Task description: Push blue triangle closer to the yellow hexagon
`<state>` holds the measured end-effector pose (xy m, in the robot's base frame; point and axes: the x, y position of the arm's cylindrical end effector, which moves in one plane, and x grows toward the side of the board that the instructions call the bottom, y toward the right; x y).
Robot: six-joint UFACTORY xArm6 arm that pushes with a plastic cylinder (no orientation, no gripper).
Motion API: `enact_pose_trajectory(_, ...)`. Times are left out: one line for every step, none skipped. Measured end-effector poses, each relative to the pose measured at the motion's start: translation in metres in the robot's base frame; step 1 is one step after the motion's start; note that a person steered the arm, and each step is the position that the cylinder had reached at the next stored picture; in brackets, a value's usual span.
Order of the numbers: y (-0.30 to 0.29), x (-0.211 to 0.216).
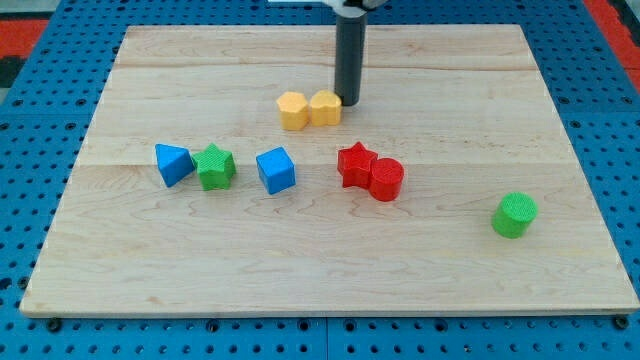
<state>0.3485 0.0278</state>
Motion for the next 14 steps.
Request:
enact_pose_trajectory(0.045,0.0)
enact_pose_trajectory(0.099,0.0)
enact_pose_trajectory(0.102,0.0)
enact_pose_trajectory(0.102,0.0)
enact_pose_trajectory(0.102,-0.008)
enact_pose_trajectory(0.082,-0.014)
enact_pose_trajectory(0.001,-0.017)
enact_pose_trajectory(-0.139,-0.038)
enact_pose_trajectory(-0.258,0.017)
enact_pose_trajectory(-0.257,0.123)
enact_pose_trajectory(-0.233,0.111)
enact_pose_trajectory(-0.199,0.077)
enact_pose_trajectory(-0.129,0.076)
enact_pose_trajectory(-0.097,0.064)
